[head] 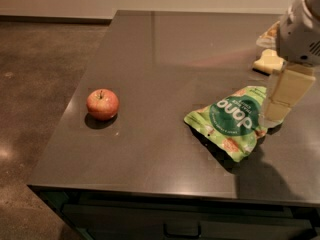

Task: Pick apple

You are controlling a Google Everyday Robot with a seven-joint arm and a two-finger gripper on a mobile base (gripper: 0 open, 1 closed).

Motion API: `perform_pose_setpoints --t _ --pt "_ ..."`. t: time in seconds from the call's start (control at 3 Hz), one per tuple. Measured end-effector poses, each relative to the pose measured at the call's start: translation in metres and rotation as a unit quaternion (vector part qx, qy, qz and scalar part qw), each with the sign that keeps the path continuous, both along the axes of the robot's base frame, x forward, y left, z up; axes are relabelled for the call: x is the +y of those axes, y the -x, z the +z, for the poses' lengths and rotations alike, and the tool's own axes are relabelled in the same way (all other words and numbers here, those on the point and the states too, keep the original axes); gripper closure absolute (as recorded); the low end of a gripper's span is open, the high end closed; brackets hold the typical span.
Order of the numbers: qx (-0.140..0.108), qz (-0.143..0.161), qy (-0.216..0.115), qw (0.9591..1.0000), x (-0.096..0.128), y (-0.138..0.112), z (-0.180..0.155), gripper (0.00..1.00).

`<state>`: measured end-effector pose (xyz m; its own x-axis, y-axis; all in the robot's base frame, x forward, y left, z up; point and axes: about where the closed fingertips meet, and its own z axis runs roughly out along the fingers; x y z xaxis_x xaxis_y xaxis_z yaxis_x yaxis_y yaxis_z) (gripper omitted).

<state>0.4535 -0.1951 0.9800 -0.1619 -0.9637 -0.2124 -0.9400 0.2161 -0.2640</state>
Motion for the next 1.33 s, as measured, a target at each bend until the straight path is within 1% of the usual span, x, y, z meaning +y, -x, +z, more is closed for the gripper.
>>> perform_pose_setpoints --t 0.33,0.67,1.0,1.33 --pt "-0.019 0.04 -0.015 0.9989 0.045 -0.019 -0.001 0.0" --pt "-0.034 0.066 -0.04 0.9964 0.092 -0.035 -0.006 0.0" --pt "-0.032 0.079 -0.072 0.9938 0.131 -0.052 -0.015 0.0" --pt "-0.013 0.085 -0.091 0.9921 0.168 -0.065 -0.031 0.0"
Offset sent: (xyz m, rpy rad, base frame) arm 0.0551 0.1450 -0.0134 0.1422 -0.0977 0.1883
